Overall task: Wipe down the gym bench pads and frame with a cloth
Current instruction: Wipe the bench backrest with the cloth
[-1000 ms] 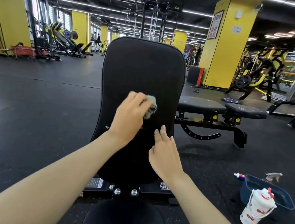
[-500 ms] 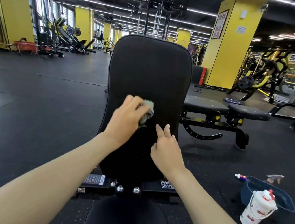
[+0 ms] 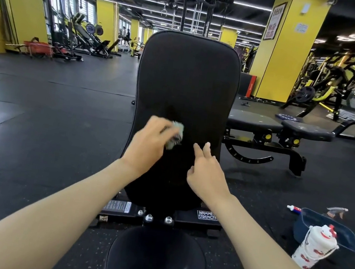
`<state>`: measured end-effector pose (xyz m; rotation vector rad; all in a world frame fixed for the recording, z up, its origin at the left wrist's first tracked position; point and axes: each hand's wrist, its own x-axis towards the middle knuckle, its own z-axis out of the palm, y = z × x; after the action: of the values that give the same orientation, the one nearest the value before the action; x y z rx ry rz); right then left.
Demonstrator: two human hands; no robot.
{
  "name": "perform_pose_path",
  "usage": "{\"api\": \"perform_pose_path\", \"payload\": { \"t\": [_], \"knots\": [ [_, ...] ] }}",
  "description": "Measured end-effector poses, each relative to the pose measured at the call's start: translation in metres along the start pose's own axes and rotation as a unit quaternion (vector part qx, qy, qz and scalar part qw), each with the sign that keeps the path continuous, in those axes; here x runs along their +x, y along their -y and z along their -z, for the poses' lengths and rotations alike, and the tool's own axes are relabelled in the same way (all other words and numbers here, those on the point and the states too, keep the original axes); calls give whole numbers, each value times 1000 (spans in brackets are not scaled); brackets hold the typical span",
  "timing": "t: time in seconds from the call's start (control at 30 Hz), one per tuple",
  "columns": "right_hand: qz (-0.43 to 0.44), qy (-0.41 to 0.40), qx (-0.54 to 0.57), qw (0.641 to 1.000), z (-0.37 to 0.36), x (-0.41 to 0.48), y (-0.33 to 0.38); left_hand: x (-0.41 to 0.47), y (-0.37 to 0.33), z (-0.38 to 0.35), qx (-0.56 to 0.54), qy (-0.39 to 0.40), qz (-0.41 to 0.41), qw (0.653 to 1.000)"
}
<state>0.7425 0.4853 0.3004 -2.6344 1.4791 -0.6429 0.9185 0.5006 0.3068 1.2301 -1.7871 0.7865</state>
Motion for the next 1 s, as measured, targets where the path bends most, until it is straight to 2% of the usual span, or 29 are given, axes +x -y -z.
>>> {"api": "perform_pose_path", "payload": {
  "t": [0.07,0.13,0.2,0.33,0.4,0.5,0.57,0.63,0.77,0.93,1.0],
  "knots": [
    [-3,-5,3,1000,-2,0,1,17,10,13,3,-70,76,995],
    [-3,-11,-1,1000,-6,-1,2,25,19,17,21,-80,114,990],
    [-3,-17,-6,1000,-9,-1,4,18,22,14,39,-39,87,995],
    [-13,-9,0,1000,-9,-1,8,-22,14,9,43,95,-16,994],
    [-15,0,-4,1000,-6,0,8,-27,14,14,33,122,-48,991],
    [-15,9,-8,1000,-2,3,5,-11,18,25,42,54,-34,997],
    [-12,11,-6,1000,-2,2,3,7,24,33,37,-27,42,998],
    [-8,11,-5,1000,-4,1,1,19,32,37,36,-69,99,992],
    [-7,5,3,1000,-9,2,-2,4,35,27,57,-39,82,994],
    [-8,9,7,1000,-9,1,-4,-37,28,24,64,86,9,994],
    [-7,11,7,1000,-8,1,-4,-31,29,29,37,50,28,998]
  ]
}}
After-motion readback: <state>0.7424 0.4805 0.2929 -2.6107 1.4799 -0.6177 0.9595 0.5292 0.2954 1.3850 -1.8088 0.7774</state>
